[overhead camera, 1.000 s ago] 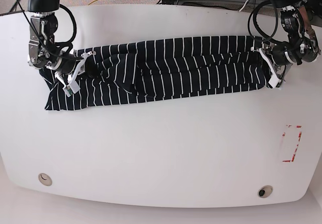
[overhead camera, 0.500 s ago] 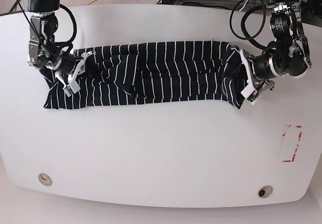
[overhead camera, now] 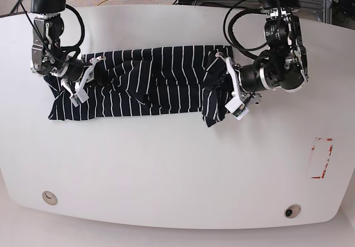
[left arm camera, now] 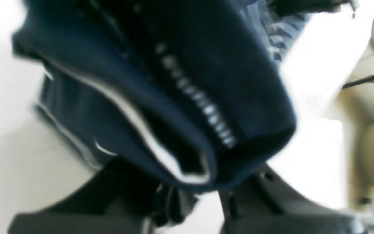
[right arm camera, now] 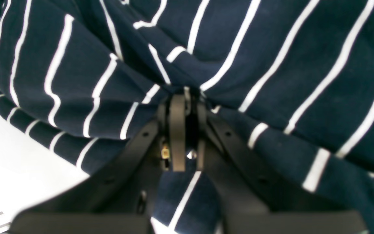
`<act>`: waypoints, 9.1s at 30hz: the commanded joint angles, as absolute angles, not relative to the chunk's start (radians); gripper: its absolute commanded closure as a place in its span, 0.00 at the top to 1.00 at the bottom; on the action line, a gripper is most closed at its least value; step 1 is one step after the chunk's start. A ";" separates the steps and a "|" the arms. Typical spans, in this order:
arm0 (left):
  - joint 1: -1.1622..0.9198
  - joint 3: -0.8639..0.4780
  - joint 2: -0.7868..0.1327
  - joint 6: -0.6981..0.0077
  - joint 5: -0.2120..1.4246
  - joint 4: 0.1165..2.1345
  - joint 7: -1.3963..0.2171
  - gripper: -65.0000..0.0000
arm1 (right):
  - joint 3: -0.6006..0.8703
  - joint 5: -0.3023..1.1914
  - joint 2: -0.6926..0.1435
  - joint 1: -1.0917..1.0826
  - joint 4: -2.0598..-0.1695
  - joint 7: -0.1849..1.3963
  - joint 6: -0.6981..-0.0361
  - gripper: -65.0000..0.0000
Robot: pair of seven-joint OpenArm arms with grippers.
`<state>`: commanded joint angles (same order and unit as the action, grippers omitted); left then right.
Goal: Layout the t-shirt on the table in an organized manner, then fold the t-shirt properly
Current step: 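Carry the strip end in the left gripper toward the right gripper, then lower the folded end onto the strip and release with the left gripper, then grasp the strip's other end with the right gripper and left gripper edge, then fold the strip end held by the right gripper toward the left gripper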
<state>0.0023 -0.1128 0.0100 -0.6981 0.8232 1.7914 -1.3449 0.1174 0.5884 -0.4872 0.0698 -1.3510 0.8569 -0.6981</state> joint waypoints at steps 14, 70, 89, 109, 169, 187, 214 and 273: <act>0.044 -0.035 0.113 -0.698 0.829 1.738 -1.345 0.25 | 0.116 0.590 -0.487 0.073 -1.417 0.872 -0.698 0.06; 0.334 0.358 0.053 -0.698 0.702 1.276 -1.092 0.59 | 0.124 0.585 -0.418 0.099 -1.500 0.895 -0.698 0.06; 0.332 0.355 0.022 -0.698 0.628 1.268 -1.087 0.05 | 0.124 0.585 -0.418 0.097 -1.498 0.895 -0.698 0.06; 0.340 0.239 0.028 -0.698 0.590 1.357 -1.087 0.00 | 0.124 0.585 -0.418 0.097 -1.498 0.895 -0.698 0.06; 0.148 0.147 -0.206 -0.698 0.857 1.501 -1.081 0.14 | 0.125 0.585 -0.417 0.093 -1.503 0.895 -0.698 0.06; 0.058 0.225 -0.234 -0.698 0.591 1.420 -0.981 0.13 | 0.455 0.591 -0.274 -0.016 -1.870 1.251 -0.698 0.31; 0.028 0.223 -0.248 -0.698 0.591 1.426 -0.983 0.13 | 0.808 0.766 -0.476 -0.130 -1.194 1.290 -0.698 1.00; 0.036 0.234 -0.188 -0.698 0.584 1.374 -0.984 0.13 | 0.628 0.848 -0.288 0.102 -1.827 1.316 -0.698 0.09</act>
<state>0.0361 0.2340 -0.1880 -0.6981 0.5838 1.3740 -0.9843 0.6283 0.8477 -0.2877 0.1020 -1.8267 1.3157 -0.6981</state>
